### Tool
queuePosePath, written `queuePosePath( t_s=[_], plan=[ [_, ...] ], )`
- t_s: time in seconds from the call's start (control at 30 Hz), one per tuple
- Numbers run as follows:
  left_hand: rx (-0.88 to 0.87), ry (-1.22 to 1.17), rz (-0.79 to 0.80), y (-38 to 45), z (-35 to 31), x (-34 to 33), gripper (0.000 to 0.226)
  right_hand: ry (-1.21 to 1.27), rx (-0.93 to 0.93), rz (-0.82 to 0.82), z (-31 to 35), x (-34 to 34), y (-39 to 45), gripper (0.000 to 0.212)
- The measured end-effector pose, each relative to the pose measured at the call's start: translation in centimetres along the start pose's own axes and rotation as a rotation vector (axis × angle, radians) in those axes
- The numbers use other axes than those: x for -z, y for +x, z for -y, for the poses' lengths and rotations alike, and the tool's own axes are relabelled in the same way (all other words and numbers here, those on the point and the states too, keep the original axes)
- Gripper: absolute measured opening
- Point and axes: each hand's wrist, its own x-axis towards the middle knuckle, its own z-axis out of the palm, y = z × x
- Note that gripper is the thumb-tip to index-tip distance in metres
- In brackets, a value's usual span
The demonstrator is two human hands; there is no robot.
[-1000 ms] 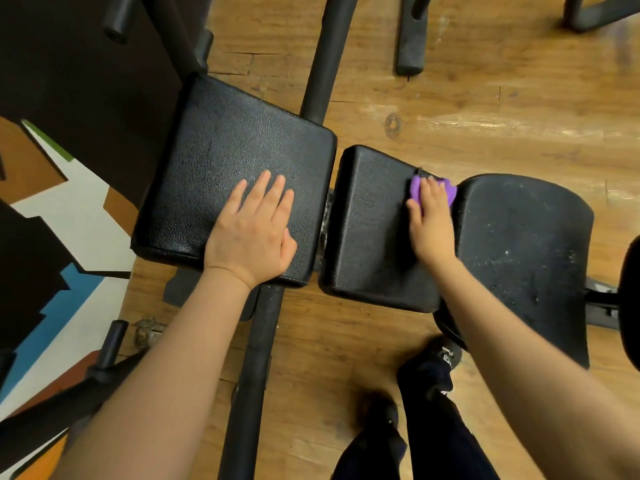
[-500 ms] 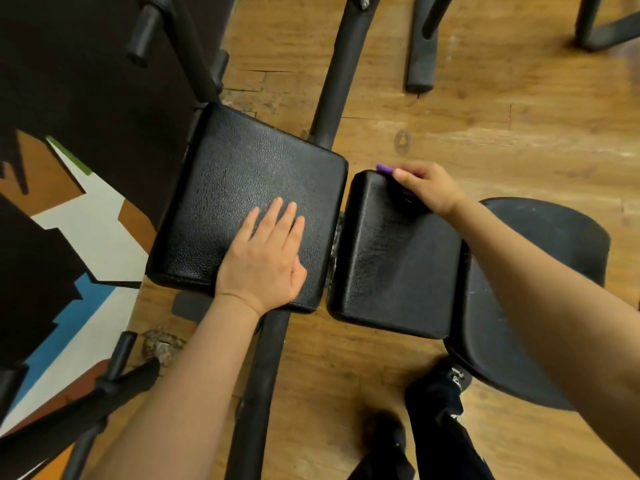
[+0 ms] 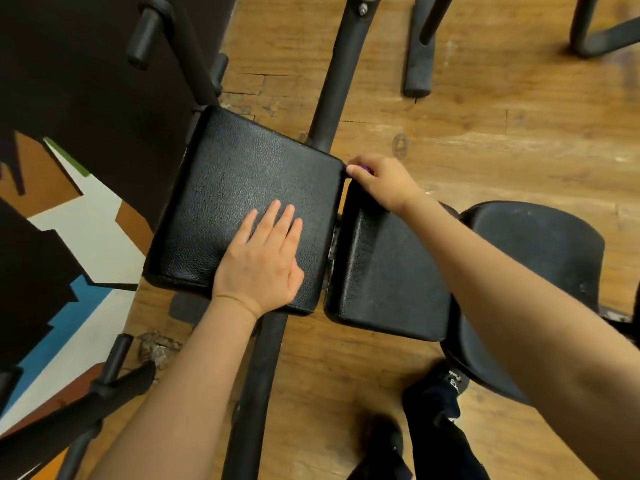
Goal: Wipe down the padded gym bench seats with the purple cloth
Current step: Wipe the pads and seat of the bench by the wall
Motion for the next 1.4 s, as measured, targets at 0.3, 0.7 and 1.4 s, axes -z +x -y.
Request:
queuePosePath(
  t_s=[0.3,0.7,1.4],
  plan=[
    [-0.001,-0.005,-0.019,-0.1,0.1,-0.2,0.058,0.11,-0.281,-0.131,-9.0,2.9,-6.0,0.028],
    [0.009,0.011,-0.008,0.0,0.0,0.0,0.058,0.02,-0.061,-0.171,-1.5,-0.5,-1.3,0.03],
    [0.006,0.003,-0.008,0.0,0.0,0.0,0.057,-0.026,-0.239,-0.255,-4.6,0.0,-2.6,0.036]
  ],
)
